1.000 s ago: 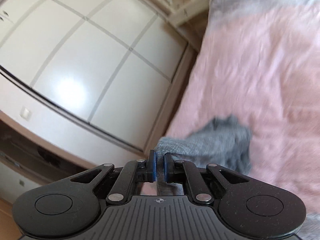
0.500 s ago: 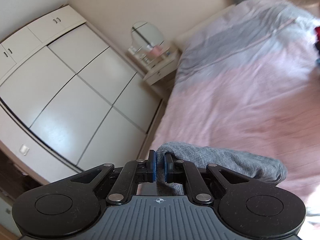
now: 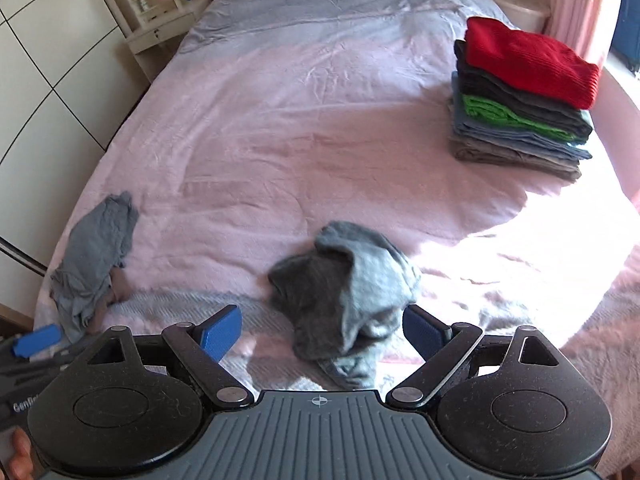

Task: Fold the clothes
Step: 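Lower the shorts onto the bed and open the right gripper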

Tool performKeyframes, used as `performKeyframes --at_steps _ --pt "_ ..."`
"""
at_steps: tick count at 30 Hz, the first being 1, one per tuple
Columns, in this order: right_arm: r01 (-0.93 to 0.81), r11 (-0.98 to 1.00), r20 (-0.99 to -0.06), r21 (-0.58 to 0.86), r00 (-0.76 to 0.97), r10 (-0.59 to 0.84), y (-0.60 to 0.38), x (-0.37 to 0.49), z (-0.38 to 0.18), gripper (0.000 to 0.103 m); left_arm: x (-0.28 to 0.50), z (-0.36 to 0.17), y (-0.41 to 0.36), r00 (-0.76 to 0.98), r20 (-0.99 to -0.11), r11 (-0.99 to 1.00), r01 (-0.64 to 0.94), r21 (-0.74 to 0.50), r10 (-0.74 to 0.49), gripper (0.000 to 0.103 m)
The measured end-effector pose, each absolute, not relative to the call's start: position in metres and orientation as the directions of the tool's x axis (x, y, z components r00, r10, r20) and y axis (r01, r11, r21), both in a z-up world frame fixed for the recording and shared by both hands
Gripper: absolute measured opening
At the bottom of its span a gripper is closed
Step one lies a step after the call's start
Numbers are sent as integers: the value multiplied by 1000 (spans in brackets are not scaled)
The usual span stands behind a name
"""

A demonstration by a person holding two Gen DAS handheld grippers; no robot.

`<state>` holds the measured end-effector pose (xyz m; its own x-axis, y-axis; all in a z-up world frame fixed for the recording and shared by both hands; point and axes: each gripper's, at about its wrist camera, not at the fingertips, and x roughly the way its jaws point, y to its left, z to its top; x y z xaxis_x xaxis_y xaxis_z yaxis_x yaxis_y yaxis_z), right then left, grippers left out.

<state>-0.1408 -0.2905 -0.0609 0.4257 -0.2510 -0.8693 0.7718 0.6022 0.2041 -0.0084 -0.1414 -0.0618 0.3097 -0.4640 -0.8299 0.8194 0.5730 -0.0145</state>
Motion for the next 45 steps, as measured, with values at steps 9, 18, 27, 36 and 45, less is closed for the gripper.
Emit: performKeyframes --at_steps 9,18,27,36,45 --pt "820 546 -856 173 400 -329 -266 -181 -47 90 -17 -47 -153 265 -818 453 891 5 -511 78" --pt "879 457 -881 136 318 -349 -221 -186 -62 90 -9 -56 -131 218 -834 367 930 21 -506 78" --pt "916 386 -906 109 252 -340 -179 -200 -78 90 -11 -67 -114 161 -845 306 952 -3 -510 78" --pt "912 402 -910 86 236 -341 -168 -198 -79 90 -13 -68 -109 163 -847 317 948 -6 -506 78" --pt "877 473 -911 86 261 -319 -182 -208 -87 90 -28 -75 -118 211 -860 382 924 20 -464 78"
